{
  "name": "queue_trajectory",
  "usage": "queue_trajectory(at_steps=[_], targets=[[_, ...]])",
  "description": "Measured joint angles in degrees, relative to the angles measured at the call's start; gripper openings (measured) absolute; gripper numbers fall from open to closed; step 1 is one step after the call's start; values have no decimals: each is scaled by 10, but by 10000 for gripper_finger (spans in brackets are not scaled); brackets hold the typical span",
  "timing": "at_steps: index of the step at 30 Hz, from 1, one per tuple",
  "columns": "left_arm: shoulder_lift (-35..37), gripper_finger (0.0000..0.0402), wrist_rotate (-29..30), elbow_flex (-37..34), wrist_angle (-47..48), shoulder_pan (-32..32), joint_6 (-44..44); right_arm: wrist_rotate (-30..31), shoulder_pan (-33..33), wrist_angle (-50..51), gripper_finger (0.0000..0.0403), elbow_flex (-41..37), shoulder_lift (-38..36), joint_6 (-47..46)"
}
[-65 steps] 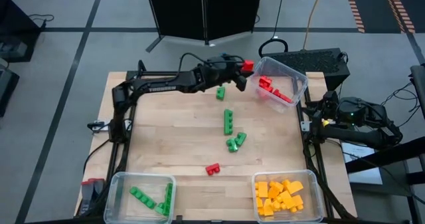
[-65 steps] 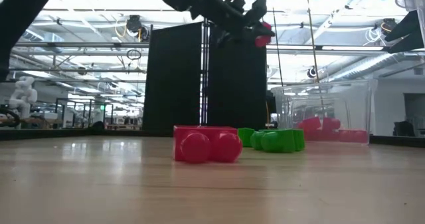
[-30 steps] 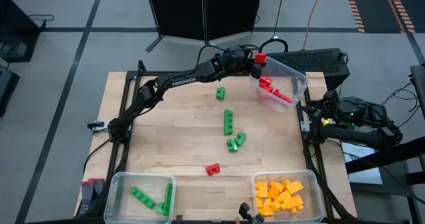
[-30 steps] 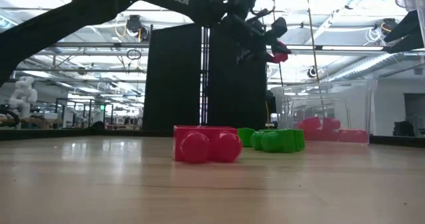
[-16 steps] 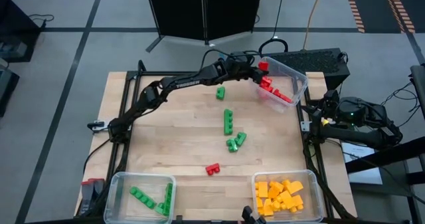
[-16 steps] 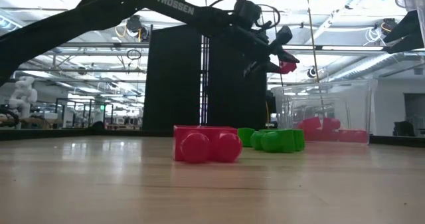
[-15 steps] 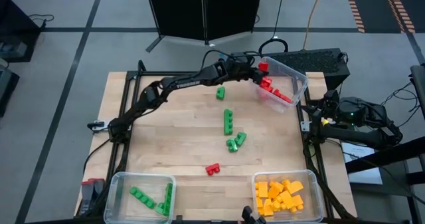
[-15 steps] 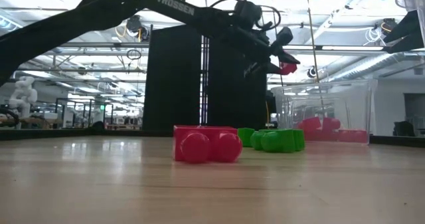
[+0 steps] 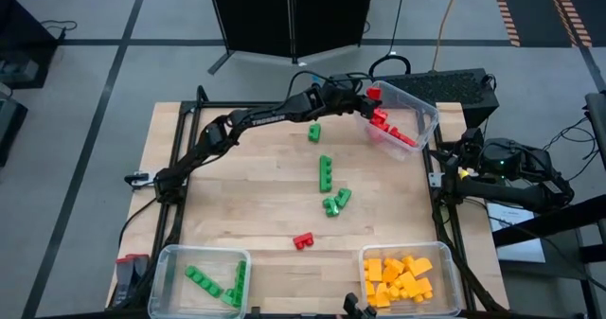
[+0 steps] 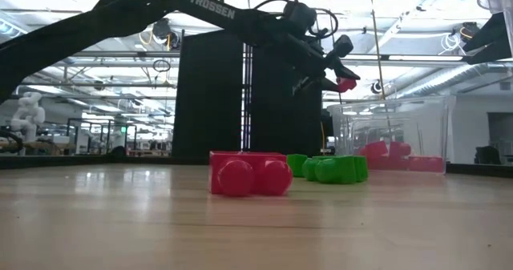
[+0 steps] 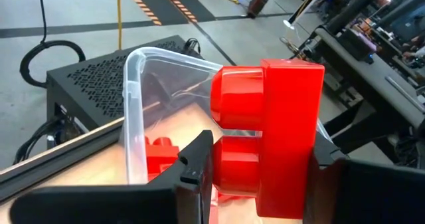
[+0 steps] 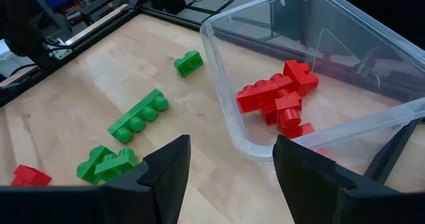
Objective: Sort blocks
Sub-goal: Put the red game piece into the top transparent bin
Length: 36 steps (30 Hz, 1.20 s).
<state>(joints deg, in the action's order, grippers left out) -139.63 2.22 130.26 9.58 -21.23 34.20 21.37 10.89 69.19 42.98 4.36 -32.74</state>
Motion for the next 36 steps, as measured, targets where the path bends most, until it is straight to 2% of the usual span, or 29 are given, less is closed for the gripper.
queue_trajectory(at_steps=[9, 18, 21, 25, 27, 29, 32, 34, 36], targets=[[0, 153, 0, 0, -7, 0, -4, 0, 0, 0, 208, 0, 0, 4], [1, 161, -11, 0, -18, 0, -7, 0, 0, 0, 208, 0, 0, 4], [1, 161, -67, 4, -12, 0, -9, 0, 0, 0, 208, 0, 0, 6], [18, 161, -212, 37, 8, 11, -35, -3, 0, 0, 208, 0, 0, 6], [46, 161, -266, 48, 35, 27, -100, -3, 0, 0, 208, 0, 0, 6], [86, 162, -297, 45, 107, 49, -205, -6, 0, 0, 208, 0, 0, 6], [132, 162, -284, 46, 274, 82, -385, -5, 0, 0, 208, 0, 0, 9], [145, 162, -251, 45, 381, 97, -429, -5, 0, 0, 208, 0, 0, 11], [145, 162, -241, 45, 486, 107, -433, -5, 0, 0, 208, 0, 0, 13]])
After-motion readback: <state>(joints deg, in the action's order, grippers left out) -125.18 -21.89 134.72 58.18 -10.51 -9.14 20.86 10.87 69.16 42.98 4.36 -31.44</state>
